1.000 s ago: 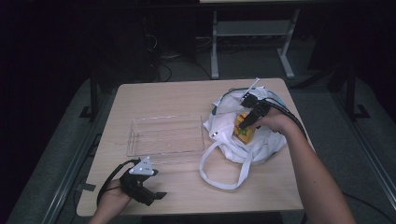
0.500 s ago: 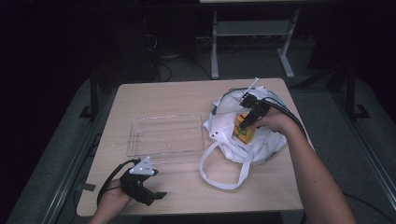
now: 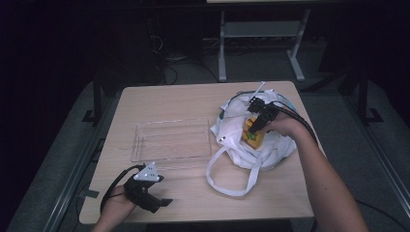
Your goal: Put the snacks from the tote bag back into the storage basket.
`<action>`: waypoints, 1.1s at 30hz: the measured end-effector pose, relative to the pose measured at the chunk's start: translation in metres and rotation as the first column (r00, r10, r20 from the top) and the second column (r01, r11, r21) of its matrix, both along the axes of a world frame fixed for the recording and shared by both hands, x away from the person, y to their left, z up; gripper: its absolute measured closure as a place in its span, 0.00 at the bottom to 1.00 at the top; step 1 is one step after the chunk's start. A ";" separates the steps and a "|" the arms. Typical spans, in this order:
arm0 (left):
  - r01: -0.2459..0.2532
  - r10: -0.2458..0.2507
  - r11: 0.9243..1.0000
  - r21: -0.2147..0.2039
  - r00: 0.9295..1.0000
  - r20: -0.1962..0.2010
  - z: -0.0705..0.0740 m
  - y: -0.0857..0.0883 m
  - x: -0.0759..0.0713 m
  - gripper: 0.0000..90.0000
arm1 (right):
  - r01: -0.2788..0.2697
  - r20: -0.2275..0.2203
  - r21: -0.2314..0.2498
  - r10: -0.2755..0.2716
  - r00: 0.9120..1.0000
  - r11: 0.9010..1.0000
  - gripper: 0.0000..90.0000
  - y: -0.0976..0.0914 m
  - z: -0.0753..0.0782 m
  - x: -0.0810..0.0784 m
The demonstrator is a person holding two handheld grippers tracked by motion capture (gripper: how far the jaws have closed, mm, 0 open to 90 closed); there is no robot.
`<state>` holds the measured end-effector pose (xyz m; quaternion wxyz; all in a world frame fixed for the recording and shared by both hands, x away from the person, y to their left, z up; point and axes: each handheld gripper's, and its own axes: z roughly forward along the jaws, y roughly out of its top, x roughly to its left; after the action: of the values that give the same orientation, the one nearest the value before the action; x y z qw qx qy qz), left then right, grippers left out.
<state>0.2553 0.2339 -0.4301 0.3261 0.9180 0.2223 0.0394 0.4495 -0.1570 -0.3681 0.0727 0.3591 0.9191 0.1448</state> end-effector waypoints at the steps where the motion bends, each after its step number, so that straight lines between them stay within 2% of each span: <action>1: -0.001 0.001 1.000 -0.001 1.000 0.000 0.000 0.000 0.000 0.16 | -0.001 0.000 -0.001 0.001 1.000 1.000 0.57 0.000 0.000 0.000; 10: 0.000 0.000 1.000 0.001 1.000 0.000 0.000 0.001 0.001 0.16 | -0.013 0.009 -0.014 0.013 1.000 1.000 0.57 0.000 0.001 0.000; 15: 0.002 -0.002 1.000 0.000 1.000 -0.001 0.000 0.001 0.001 0.16 | -0.026 -0.016 -0.017 0.026 1.000 1.000 0.58 0.001 0.004 0.000; 29: -0.006 0.006 1.000 -0.007 1.000 -0.006 0.000 0.001 0.000 0.16 | -0.058 0.012 -0.028 0.058 0.998 0.998 0.58 0.002 0.028 -0.007; 32: 0.006 -0.006 1.000 0.006 1.000 0.000 0.001 0.001 0.001 0.16 | -0.059 0.018 -0.022 0.059 0.998 0.998 0.58 0.000 0.035 -0.009; 33: -0.004 0.004 1.000 -0.005 1.000 -0.001 0.000 0.001 0.001 0.16 | -0.059 0.019 -0.020 0.059 0.998 0.998 0.58 0.000 0.037 -0.010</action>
<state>0.2561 0.2347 -0.4299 0.3282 0.9167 0.2244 0.0389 0.4400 -0.1574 -0.3312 0.0811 0.3297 0.9299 0.1416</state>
